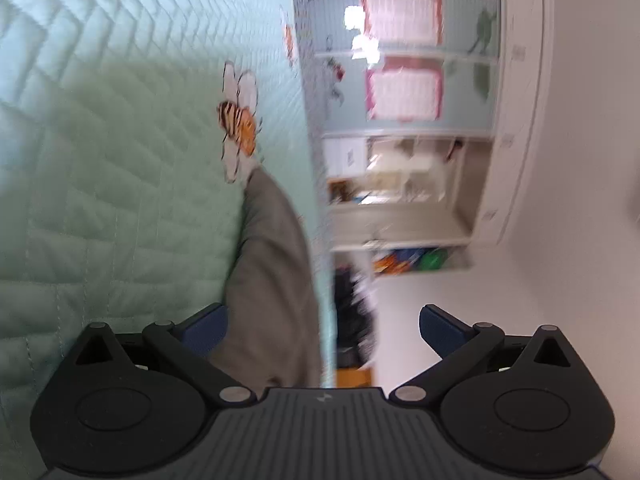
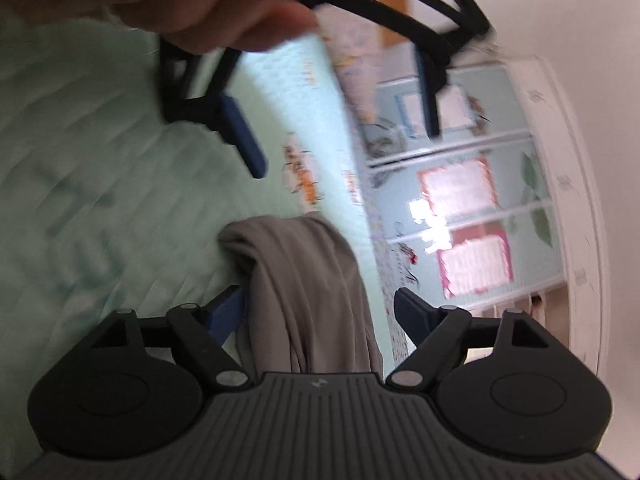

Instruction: Fold clothes

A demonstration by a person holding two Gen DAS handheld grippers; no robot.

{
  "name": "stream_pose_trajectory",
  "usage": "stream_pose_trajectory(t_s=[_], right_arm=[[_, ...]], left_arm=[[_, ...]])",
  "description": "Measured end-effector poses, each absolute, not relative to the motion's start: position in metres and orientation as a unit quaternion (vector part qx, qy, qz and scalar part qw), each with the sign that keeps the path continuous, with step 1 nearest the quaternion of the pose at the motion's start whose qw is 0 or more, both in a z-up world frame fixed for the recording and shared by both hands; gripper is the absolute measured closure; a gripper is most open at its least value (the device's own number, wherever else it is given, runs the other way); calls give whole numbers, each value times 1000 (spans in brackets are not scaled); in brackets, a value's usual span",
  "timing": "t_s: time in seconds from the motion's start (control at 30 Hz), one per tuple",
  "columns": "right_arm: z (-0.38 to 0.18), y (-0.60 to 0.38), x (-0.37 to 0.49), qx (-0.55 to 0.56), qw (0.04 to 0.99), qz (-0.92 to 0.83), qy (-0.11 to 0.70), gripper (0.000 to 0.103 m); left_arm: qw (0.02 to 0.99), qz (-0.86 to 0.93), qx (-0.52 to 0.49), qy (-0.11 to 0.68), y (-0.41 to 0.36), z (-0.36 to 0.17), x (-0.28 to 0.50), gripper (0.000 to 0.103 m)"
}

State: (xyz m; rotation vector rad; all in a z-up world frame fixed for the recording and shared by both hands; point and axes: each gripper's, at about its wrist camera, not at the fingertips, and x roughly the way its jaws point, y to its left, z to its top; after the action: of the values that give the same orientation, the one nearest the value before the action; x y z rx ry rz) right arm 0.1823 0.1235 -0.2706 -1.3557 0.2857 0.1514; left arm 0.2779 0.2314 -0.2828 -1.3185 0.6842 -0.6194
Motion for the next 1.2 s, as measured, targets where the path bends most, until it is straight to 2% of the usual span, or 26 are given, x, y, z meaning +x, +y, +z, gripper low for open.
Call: stream_pose_trajectory(t_s=[0.03, 0.13, 0.33, 0.47, 0.5, 0.53, 0.57, 0.6, 0.73, 0.93, 1.2], right_arm=[[-268, 121, 185, -629, 762, 73, 136, 5], [-261, 114, 201, -627, 755, 87, 171, 0], [-264, 132, 233, -625, 760, 73, 164, 0], [-254, 128, 256, -573, 794, 60, 197, 2], [-252, 125, 257, -570, 796, 60, 195, 7], [-254, 122, 257, -578, 791, 56, 194, 45], [-259, 120, 254, -587, 784, 50, 194, 70], [-265, 118, 251, -595, 779, 44, 192, 86], [-262, 111, 234, -555, 810, 49, 181, 91], [-189, 77, 241, -359, 909, 72, 201, 93], [-136, 45, 267, -174, 947, 106, 247, 95]], left_arm=[[703, -276, -576, 313, 228, -280, 278, 2], [720, -265, -556, 321, 223, -274, 277, 1], [697, -271, -593, 301, 239, -283, 274, 1], [673, -279, -622, 289, 248, -290, 272, 1], [671, -281, -623, 288, 248, -290, 272, 1], [671, -282, -622, 288, 249, -290, 271, 1], [670, -282, -623, 288, 249, -290, 271, 1], [669, -281, -625, 287, 249, -290, 271, 1], [669, -282, -625, 287, 248, -291, 270, 1], [672, -279, -623, 287, 244, -290, 269, 1], [672, -279, -626, 279, 242, -293, 268, 1]])
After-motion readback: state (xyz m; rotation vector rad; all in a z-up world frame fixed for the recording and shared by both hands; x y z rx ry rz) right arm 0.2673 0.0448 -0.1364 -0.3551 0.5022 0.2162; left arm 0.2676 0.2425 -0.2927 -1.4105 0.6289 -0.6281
